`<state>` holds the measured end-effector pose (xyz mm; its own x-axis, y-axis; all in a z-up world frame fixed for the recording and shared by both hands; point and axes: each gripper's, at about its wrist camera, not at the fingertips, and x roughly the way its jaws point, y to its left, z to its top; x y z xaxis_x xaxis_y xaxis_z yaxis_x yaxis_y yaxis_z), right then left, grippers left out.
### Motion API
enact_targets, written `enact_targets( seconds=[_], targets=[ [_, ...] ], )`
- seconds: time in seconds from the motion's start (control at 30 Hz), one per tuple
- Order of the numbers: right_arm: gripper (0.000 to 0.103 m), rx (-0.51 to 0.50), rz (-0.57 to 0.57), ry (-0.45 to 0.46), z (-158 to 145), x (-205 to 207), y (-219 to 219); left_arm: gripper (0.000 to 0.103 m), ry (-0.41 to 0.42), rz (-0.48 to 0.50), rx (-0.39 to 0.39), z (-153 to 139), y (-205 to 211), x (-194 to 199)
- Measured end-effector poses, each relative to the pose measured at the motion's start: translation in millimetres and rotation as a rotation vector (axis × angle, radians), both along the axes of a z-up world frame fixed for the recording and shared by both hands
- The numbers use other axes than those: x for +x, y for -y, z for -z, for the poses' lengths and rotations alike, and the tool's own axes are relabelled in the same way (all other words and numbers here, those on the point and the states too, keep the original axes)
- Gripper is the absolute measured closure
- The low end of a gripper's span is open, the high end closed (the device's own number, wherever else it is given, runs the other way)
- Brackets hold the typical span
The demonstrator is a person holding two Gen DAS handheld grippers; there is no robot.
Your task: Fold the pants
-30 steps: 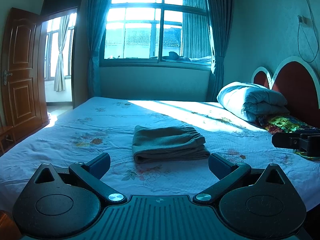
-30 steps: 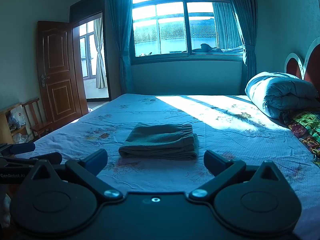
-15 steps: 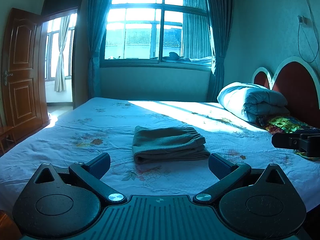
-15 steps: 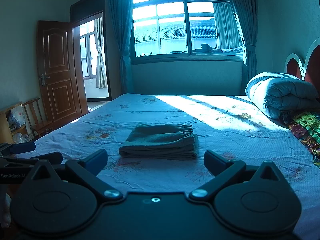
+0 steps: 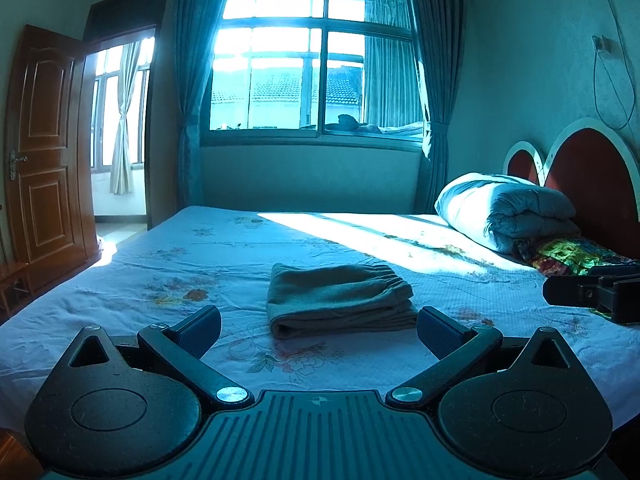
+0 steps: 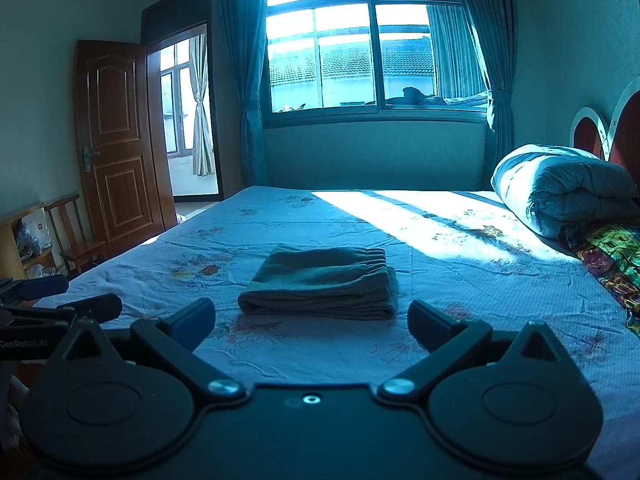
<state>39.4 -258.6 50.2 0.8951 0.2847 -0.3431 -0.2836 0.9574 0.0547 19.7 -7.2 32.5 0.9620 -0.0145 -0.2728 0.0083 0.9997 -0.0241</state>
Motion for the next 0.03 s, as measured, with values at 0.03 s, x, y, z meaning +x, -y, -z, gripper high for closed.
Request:
enact_targets(
  seconds=[0.03],
  targets=[
    [0.006,-0.001,0.000,0.001,0.1,-0.1,-0.2,0.000,0.000,-0.001,-0.004,-0.4,0.0,0.0]
  ],
)
